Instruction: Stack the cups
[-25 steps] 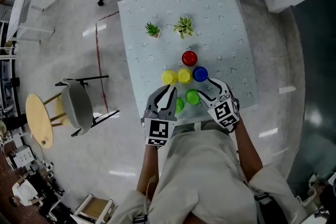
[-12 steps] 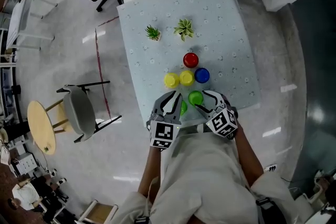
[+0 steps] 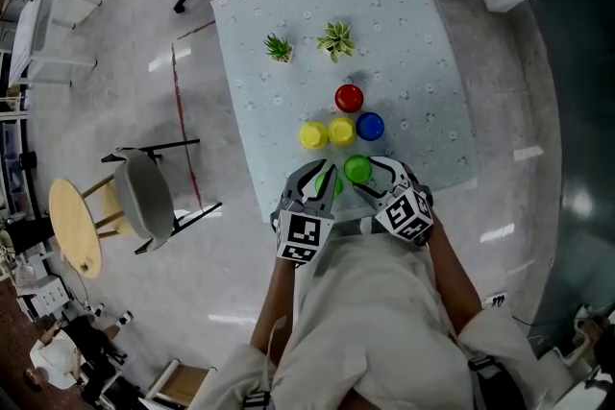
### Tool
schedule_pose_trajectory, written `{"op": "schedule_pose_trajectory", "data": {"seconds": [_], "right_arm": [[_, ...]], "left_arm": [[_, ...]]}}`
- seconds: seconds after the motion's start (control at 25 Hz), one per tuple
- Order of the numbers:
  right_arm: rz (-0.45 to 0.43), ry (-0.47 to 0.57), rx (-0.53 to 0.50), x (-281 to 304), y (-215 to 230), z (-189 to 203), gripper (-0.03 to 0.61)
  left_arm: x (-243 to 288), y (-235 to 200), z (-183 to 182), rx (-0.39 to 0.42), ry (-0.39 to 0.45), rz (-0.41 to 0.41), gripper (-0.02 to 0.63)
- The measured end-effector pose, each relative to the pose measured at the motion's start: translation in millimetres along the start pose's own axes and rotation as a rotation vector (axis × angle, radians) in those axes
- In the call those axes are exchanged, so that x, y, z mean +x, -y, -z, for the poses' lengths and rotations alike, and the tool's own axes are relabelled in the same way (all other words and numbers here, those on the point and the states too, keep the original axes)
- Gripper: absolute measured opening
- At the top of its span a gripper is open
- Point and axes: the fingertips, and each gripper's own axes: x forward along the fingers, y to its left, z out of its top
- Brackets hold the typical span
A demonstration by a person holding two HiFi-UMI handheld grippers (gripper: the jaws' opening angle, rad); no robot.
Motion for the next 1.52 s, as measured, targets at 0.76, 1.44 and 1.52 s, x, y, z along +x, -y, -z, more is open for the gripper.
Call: {"op": "schedule_pose_trajectory", "data": {"seconds": [0.76, 1.44, 1.52], "right_arm": [[-0.023, -0.038, -0.069, 15.7, -7.3, 5.6, 0.221], [0.022, 0.065, -0.084, -31.4, 12.4, -49.9, 0.219], [0.028, 0.078, -0.090, -37.7, 16.3, -58.4, 0.219]], "left_arm": [[3.8, 1.0, 11.8, -0.007, -0.021, 0.001, 0.071], [4.3, -2.9, 3.0, -0.022, -0.005, -0.009, 0.071], [4.9, -3.0, 1.7, -0.024, -0.004, -0.009, 0.071]]}}
